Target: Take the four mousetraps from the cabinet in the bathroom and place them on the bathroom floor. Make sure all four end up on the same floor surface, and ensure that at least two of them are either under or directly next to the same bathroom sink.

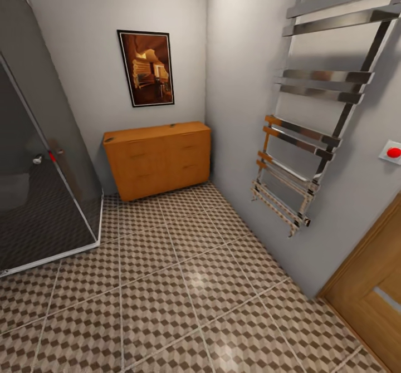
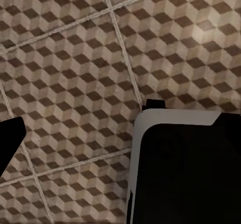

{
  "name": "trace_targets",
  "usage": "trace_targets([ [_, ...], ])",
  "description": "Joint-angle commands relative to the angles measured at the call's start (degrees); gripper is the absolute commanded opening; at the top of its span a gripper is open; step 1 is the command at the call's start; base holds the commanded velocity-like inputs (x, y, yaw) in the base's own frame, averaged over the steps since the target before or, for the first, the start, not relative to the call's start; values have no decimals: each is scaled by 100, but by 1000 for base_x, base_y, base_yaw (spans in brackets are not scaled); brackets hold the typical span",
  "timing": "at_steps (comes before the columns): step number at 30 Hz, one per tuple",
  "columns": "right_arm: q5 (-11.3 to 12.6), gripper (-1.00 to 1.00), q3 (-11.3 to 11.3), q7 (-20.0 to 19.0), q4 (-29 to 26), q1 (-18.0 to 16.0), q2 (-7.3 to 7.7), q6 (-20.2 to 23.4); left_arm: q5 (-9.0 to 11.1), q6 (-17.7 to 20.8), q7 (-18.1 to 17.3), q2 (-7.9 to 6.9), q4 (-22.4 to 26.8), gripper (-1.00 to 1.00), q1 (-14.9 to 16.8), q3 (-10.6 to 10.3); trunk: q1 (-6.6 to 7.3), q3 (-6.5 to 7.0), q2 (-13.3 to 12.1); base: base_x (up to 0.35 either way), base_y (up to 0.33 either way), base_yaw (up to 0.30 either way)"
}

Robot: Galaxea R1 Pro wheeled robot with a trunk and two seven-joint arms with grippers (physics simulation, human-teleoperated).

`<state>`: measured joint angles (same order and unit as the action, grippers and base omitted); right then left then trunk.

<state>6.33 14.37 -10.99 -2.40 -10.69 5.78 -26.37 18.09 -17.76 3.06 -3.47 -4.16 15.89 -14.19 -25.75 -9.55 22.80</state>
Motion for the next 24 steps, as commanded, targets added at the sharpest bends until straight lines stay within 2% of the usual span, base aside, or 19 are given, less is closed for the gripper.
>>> trace_targets([
  [1,61,100,30,-35,3,-3,2,-14,28,-35,9,4,-23,100,11,-48,-3,-11,12,0,0,257],
  [24,61,100,30,-35,3,-3,2,-17,28,-35,11,4,-23,100,11,-48,-3,-11,12,0,0,257],
])
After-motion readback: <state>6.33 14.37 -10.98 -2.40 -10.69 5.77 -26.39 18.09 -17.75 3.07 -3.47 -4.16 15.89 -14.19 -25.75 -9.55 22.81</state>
